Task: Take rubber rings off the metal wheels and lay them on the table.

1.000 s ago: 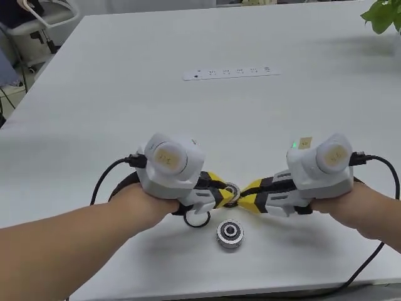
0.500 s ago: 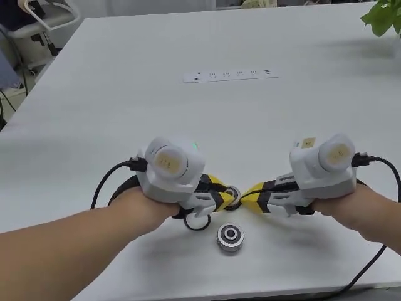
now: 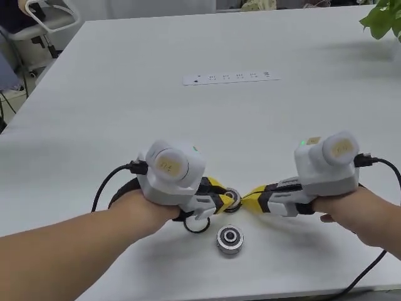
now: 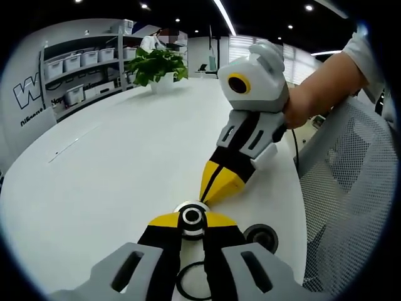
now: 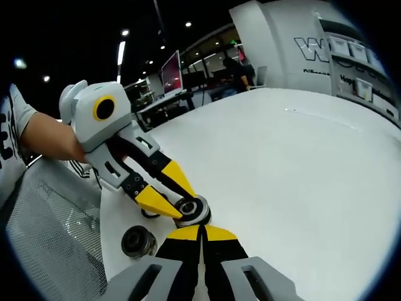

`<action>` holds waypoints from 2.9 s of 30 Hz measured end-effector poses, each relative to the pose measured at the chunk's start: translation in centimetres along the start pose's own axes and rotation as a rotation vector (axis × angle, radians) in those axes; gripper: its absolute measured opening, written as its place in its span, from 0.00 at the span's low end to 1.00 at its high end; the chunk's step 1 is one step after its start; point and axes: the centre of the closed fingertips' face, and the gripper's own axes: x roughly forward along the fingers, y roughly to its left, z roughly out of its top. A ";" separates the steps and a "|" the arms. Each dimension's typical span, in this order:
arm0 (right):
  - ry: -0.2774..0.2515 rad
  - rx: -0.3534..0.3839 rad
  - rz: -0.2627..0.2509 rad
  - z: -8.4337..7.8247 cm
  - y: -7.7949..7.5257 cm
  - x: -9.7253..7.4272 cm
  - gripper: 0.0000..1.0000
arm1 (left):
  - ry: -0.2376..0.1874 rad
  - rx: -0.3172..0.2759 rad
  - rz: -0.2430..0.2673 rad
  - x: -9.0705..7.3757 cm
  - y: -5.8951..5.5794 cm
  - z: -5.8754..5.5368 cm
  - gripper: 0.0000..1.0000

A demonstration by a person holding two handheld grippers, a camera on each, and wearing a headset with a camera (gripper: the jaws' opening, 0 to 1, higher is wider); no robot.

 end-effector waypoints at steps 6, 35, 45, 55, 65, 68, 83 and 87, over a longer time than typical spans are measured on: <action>-0.031 0.045 -0.004 0.5 -0.3 -0.1 0.00 | 0.003 0.004 0.002 0.0 0.0 0.0 0.07; -0.062 0.074 0.035 1.4 0.8 0.2 0.00 | 0.009 0.012 0.012 0.0 -0.1 0.1 0.07; -0.067 0.072 0.044 1.5 0.9 0.5 0.00 | 0.007 0.018 0.009 0.0 -0.1 0.1 0.07; -0.085 0.044 0.064 2.1 1.4 0.7 0.00 | 0.004 0.017 0.009 0.0 -0.1 0.0 0.07; -0.087 0.055 0.051 1.8 1.0 0.6 0.00 | -0.007 0.021 0.014 0.0 -0.1 0.1 0.07; -0.090 0.070 0.048 1.8 0.8 0.5 0.00 | -0.007 0.015 0.009 0.0 -0.1 0.1 0.07; -0.100 0.063 0.049 2.1 0.9 0.2 0.00 | -0.041 -0.010 -0.028 -1.2 -0.6 1.1 0.12; -0.108 0.067 0.059 2.3 1.0 0.1 0.00 | -0.056 -0.013 -0.034 -1.8 -0.8 1.4 0.16</action>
